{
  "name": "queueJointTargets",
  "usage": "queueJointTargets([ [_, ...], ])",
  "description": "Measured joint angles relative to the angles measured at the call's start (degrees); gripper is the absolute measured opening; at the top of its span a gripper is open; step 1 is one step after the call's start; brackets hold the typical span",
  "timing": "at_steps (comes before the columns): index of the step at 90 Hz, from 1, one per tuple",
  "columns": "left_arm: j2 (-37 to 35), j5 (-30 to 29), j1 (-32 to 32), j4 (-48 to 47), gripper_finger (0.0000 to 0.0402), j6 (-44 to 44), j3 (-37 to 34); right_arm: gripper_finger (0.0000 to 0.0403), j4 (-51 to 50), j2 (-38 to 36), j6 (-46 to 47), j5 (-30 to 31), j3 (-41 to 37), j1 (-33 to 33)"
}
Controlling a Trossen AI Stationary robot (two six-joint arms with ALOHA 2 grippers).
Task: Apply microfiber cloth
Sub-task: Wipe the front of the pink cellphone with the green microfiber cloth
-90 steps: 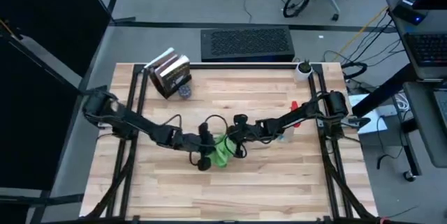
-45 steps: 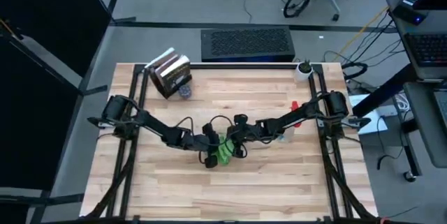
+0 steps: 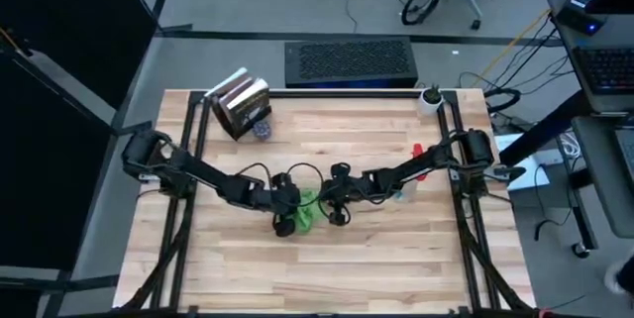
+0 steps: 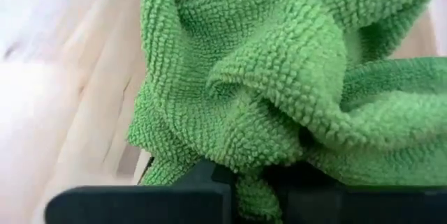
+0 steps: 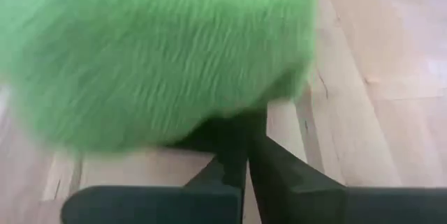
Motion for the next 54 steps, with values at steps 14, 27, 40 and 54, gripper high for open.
queueJointTargets([
  [14, -3.1, -0.3, 0.0, -0.7, 0.0012, 0.4, -0.2, 0.0, 1.0, 0.1, 0.0, 0.1, -0.1, 0.0],
  [27, -7.4, -1.0, -0.2, -7.8, 0.0012, 0.1, 2.4, 0.0, 0.9, 0.1, -0.1, 0.2, -0.1, 0.0],
  [40, -12.9, -4.0, -1.2, -20.2, 0.0012, -0.1, 6.7, 0.0, 1.5, 0.1, -0.2, 0.2, -0.1, 0.0],
  [54, -17.3, -7.2, -1.9, -32.5, 0.0012, -4.3, 6.8, 0.0, 2.0, 0.1, 0.2, 0.3, -0.1, 0.0],
])
